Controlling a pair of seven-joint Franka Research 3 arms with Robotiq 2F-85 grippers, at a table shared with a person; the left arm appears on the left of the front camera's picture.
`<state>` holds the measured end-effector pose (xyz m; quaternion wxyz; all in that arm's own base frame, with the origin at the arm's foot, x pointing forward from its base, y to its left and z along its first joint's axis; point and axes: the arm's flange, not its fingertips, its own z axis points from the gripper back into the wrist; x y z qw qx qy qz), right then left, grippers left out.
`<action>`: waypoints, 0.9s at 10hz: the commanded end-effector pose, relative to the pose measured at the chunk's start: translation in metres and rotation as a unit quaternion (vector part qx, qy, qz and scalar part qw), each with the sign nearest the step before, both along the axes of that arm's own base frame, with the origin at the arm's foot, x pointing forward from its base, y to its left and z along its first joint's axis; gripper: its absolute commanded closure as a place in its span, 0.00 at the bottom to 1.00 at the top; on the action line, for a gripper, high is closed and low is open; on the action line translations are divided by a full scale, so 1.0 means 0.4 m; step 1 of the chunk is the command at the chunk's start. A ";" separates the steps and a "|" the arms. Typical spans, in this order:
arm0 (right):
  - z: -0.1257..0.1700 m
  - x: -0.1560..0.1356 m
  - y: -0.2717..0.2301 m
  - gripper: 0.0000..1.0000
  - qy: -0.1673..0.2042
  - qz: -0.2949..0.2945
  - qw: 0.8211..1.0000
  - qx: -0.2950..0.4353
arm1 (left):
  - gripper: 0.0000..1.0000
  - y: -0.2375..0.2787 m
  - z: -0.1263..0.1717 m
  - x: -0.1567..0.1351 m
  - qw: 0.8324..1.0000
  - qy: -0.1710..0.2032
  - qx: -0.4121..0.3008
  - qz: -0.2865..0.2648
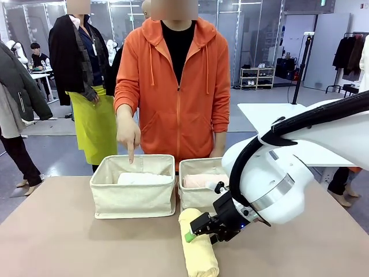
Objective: Divide the towels into two baskets.
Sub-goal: Pick up one hotel-folded towel from the bottom of the table and place it in the Fabric basket indicated by the person.
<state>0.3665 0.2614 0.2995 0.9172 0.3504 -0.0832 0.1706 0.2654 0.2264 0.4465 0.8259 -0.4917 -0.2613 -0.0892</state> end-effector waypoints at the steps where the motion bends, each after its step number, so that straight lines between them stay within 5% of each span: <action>1: -0.025 0.002 0.026 0.17 -0.012 0.031 0.999 -0.015 | 0.07 -0.003 0.012 -0.009 1.000 0.001 -0.010 0.003; 7: -0.007 0.001 0.029 0.77 -0.025 0.031 0.999 -0.022 | 0.07 -0.003 0.012 -0.009 1.000 0.001 -0.010 0.003; 9: 0.060 -0.018 0.039 0.84 -0.044 0.055 0.996 -0.056 | 0.07 -0.003 0.012 -0.009 1.000 0.001 -0.010 0.003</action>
